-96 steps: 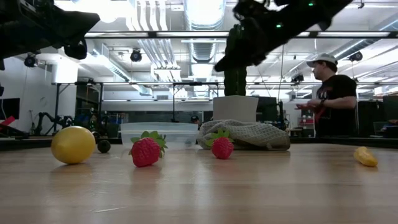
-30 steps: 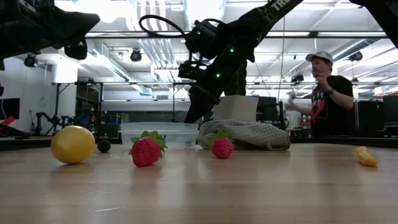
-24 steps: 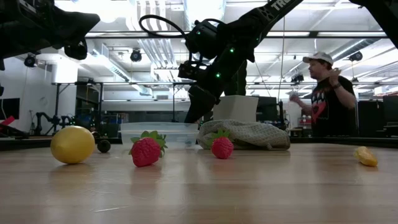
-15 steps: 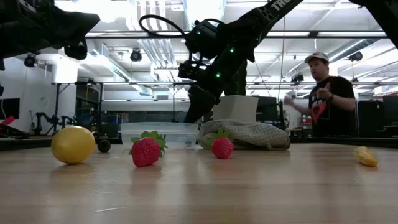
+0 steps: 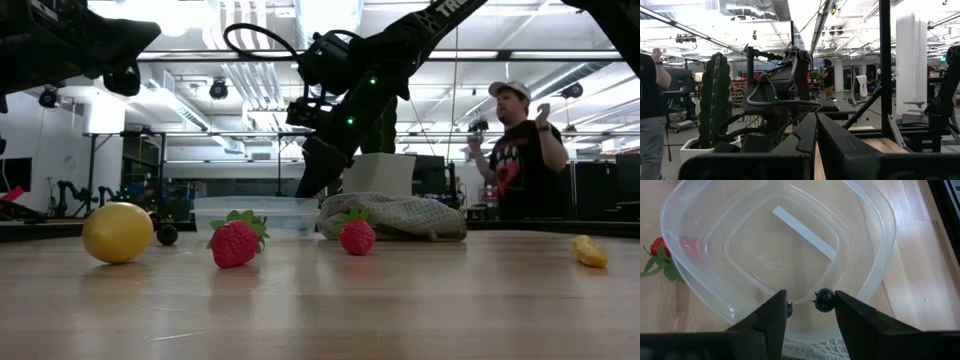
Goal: Pick and placing Produce into tupperware
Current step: Put the blueberry into the transparent bin, then put the corn into the transparent bin
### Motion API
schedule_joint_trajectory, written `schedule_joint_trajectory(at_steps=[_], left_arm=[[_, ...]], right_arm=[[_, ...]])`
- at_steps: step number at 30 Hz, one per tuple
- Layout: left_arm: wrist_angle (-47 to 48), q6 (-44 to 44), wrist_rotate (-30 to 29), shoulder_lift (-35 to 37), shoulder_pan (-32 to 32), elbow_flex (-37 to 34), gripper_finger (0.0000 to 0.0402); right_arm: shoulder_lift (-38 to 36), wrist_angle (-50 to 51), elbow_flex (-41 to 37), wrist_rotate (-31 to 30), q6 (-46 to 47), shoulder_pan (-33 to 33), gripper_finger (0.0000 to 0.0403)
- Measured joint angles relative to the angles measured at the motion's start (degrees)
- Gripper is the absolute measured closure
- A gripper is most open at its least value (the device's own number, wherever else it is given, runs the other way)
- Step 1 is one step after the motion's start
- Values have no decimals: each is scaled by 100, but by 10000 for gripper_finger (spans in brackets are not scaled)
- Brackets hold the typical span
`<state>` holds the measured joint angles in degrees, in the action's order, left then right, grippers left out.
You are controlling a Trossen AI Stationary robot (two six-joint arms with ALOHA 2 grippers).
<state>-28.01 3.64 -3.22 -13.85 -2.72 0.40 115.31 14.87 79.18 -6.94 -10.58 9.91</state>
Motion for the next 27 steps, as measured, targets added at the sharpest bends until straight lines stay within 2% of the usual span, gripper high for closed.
schedule_joint_trajectory(at_steps=[14, 23, 27], left_arm=[[0, 2, -1, 0, 1, -1, 402], [0, 2, -2, 0, 1, 0, 402], [0, 2, -2, 0, 0, -2, 402]], right_arm=[[-9, -4, 0, -57, -21, -14, 200], [-52, -4, -2, -57, 38, -24, 197], [-311, 57, -2, -58, 311, -47, 197]])
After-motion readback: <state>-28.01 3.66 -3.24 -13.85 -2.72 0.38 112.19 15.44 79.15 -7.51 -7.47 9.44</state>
